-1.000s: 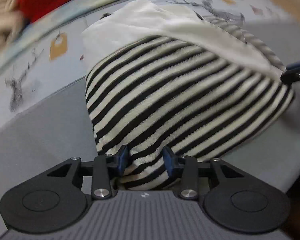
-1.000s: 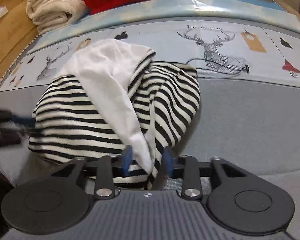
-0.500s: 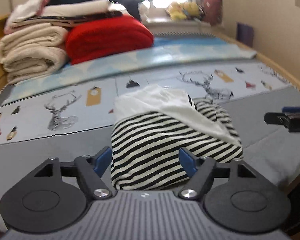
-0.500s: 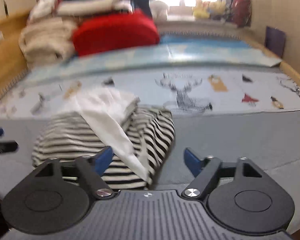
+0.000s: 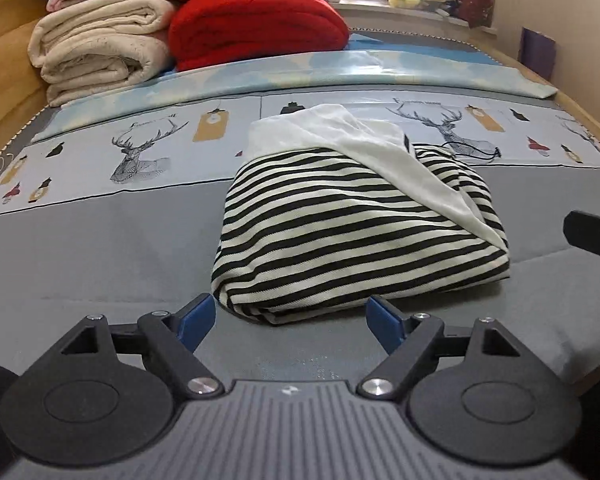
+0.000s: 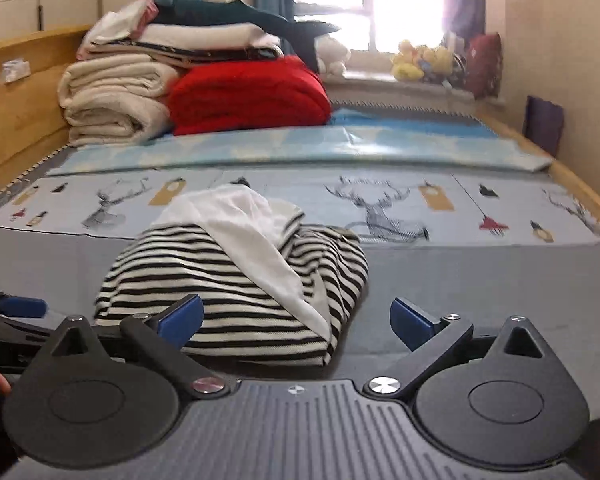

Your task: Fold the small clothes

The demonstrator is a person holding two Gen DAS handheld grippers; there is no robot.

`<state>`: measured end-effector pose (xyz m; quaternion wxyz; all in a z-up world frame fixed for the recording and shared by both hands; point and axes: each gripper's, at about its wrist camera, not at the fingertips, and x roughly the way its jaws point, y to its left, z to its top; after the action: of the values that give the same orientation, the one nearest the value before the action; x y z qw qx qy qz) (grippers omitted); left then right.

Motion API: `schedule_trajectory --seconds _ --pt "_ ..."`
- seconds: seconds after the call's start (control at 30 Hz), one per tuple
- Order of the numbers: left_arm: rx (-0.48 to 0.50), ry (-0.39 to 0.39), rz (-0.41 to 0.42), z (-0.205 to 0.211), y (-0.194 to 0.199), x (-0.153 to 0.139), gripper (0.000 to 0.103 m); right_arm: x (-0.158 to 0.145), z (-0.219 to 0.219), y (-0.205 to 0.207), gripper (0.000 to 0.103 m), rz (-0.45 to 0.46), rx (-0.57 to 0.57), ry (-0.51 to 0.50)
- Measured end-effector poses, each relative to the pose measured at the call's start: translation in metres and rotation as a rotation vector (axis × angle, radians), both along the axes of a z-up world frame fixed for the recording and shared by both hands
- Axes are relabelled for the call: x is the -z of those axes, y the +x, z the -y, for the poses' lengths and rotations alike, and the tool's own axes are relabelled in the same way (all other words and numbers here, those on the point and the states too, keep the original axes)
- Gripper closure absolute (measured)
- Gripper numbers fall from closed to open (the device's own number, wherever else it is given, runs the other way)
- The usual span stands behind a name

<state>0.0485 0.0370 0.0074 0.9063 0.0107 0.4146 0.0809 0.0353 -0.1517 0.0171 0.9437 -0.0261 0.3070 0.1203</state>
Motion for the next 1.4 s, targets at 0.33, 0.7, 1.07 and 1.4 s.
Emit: schedule_trajectory --seconds 0.33,0.7,1.07,1.4 --pt "-0.033 -0.041 -0.013 -0.01 0.005 0.006 0.016 0.007 -0.01 0.007 0.004 -0.054 -0.002 0.007" --pt "-0.063 -0.086 -0.014 -0.022 0.004 0.003 0.016 0.019 -0.025 0.009 0.004 -0.079 -0.056 -0.043" --pt "-0.065 -0.087 -0.014 -0.022 0.006 0.004 0.016 0.019 -0.025 0.008 0.004 -0.062 -0.061 -0.052" --pt "-0.06 -0.081 0.002 -0.02 0.006 0.003 0.016 0.017 -0.024 0.008 0.004 -0.053 -0.052 -0.041"
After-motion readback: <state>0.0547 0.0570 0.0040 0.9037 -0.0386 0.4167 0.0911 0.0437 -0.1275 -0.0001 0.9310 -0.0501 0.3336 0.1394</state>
